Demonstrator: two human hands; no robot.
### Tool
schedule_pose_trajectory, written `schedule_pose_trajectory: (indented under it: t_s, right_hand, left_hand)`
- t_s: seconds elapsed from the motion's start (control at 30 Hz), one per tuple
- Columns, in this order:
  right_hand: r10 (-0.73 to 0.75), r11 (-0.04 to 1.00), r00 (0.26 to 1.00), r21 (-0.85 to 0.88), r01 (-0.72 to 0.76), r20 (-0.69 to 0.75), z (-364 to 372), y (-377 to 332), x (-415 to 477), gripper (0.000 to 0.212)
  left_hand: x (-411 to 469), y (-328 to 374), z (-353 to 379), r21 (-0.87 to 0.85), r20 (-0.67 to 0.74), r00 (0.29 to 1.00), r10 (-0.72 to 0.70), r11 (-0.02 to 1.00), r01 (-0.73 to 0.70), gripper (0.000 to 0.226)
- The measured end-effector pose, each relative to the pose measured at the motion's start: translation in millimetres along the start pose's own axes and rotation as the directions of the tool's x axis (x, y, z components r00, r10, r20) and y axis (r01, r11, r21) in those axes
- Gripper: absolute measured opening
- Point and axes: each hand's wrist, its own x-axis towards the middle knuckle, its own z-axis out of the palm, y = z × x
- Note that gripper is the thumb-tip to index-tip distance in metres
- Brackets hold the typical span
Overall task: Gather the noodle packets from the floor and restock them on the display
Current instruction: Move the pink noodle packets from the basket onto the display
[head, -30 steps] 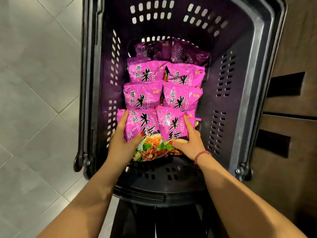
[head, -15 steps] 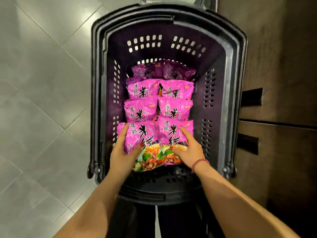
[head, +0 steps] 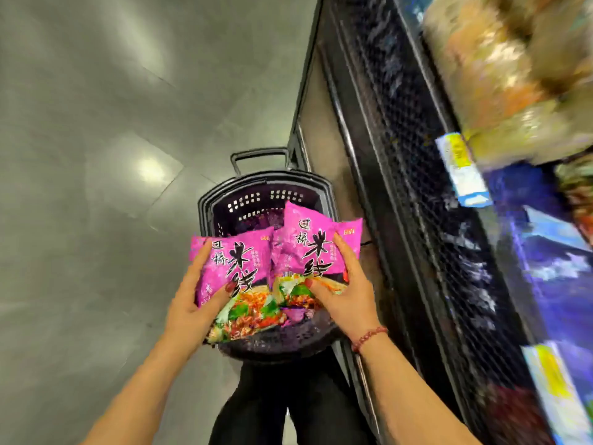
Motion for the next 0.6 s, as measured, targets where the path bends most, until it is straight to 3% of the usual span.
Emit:
schedule_pose_trajectory:
  t_s: [0.13, 0.3, 0.6]
  right_hand:
    - [-0.079, 0.978, 0.994, 0.187, 0.093, -0.077, -29, -72, -41, 0.085]
    - [-0.219, 0.951, 0.948, 0.166, 0.261, -0.231, -76, -129, -83, 0.085]
    - [-0.221, 0.925, 0.812, 0.148, 0.350, -0.540, -162, -147, -126, 0.085]
  left_hand:
    - [-32, 69, -8, 0.015, 0.108, 0.988, 0.112, 0.993, -0.114, 0.068]
    - [-56, 134, 18, -0.053, 0.145, 0.949, 0.281, 0.960, -0.277, 0.065]
    - [-60, 206, 103, -0.101, 0.308, 0.789, 0.531, 0.843, -0.528, 0.077]
